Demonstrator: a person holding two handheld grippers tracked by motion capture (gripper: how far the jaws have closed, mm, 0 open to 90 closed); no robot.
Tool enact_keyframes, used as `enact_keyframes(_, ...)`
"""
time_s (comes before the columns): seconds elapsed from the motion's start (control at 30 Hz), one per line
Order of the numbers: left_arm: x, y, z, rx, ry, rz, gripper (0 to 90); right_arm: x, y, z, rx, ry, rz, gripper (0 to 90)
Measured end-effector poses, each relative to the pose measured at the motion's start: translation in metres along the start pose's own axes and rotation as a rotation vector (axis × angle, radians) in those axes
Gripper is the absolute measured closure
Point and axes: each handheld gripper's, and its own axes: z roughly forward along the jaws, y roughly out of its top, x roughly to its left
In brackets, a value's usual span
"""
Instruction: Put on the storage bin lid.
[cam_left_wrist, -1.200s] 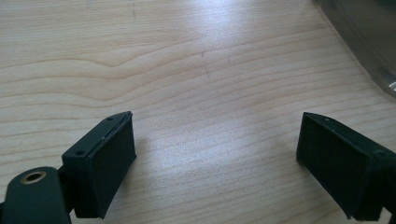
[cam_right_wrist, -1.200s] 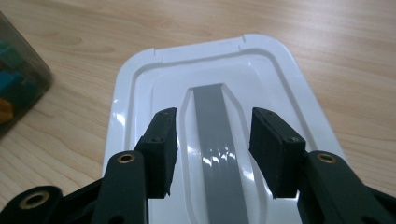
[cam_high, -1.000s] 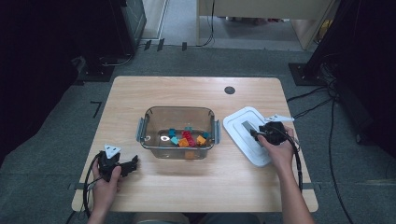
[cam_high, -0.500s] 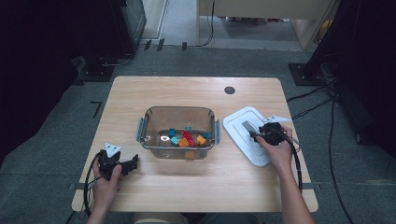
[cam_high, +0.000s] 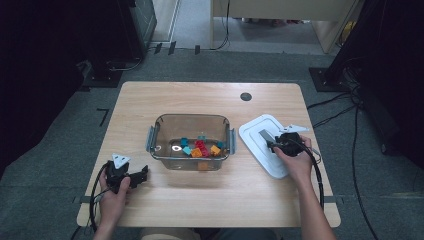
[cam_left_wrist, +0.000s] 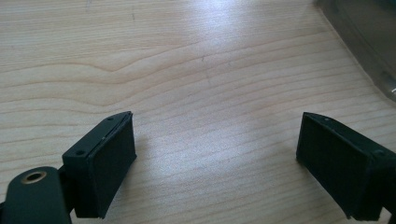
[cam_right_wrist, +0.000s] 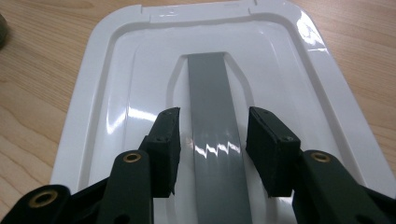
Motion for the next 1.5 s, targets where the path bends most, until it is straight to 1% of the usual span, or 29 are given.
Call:
enact_keyframes(0.27,0.0,0.0,0.0,0.0,0.0,0.0,11.5,0.0,-0.001,0.001,-0.009,-0.002,0.001,58.2)
enact_keyframes(0.4,0.0,0.0,0.0,0.0,0.0,0.0,11.5,0.002,-0.001,0.002,-0.012,-0.021,-0.013,60.1)
enact_keyframes(0.5,0.0,0.0,0.0,0.0,0.0,0.0,11.5,0.002,0.0,0.003,-0.011,-0.022,-0.006,61.5)
enact_keyframes(0.57,0.0,0.0,0.0,0.0,0.0,0.0,11.5,0.001,0.0,0.003,-0.013,-0.025,0.001,64.0)
enact_keyframes(0.6,0.0,0.0,0.0,0.0,0.0,0.0,11.5,0.0,0.0,0.003,-0.014,-0.021,0.009,66.4)
enact_keyframes(0.63,0.0,0.0,0.0,0.0,0.0,0.0,11.5,0.0,0.0,0.003,-0.017,-0.007,0.014,67.0)
enact_keyframes(0.8,0.0,0.0,0.0,0.0,0.0,0.0,11.5,0.0,0.0,0.002,-0.017,0.007,0.011,68.1)
enact_keyframes(0.87,0.0,0.0,0.0,0.0,0.0,0.0,11.5,0.002,0.0,0.002,-0.017,0.005,0.003,68.2)
enact_keyframes(0.93,0.0,0.0,0.0,0.002,0.0,0.002,11.5,0.003,0.0,0.001,-0.014,0.014,0.008,68.2)
enact_keyframes(1.03,0.0,0.0,0.0,0.002,0.0,0.002,11.6,0.005,0.0,-0.001,-0.015,0.01,0.006,68.3)
enact_keyframes(1.1,0.0,0.0,0.0,0.002,0.0,0.002,11.5,0.007,0.0,-0.003,-0.026,0.016,0.007,68.3)
enact_keyframes(1.27,0.0,0.0,0.0,0.003,0.001,0.001,11.5,0.005,0.002,-0.015,-0.055,0.026,0.038,68.3)
enact_keyframes(1.4,0.0,0.0,0.0,0.003,0.005,-0.003,11.1,0.002,0.005,-0.025,-0.071,0.028,0.05,68.3)
enact_keyframes(1.5,0.0,-0.001,-0.001,0.002,0.007,-0.007,11.1,0.001,0.01,-0.031,-0.089,0.03,0.049,68.3)
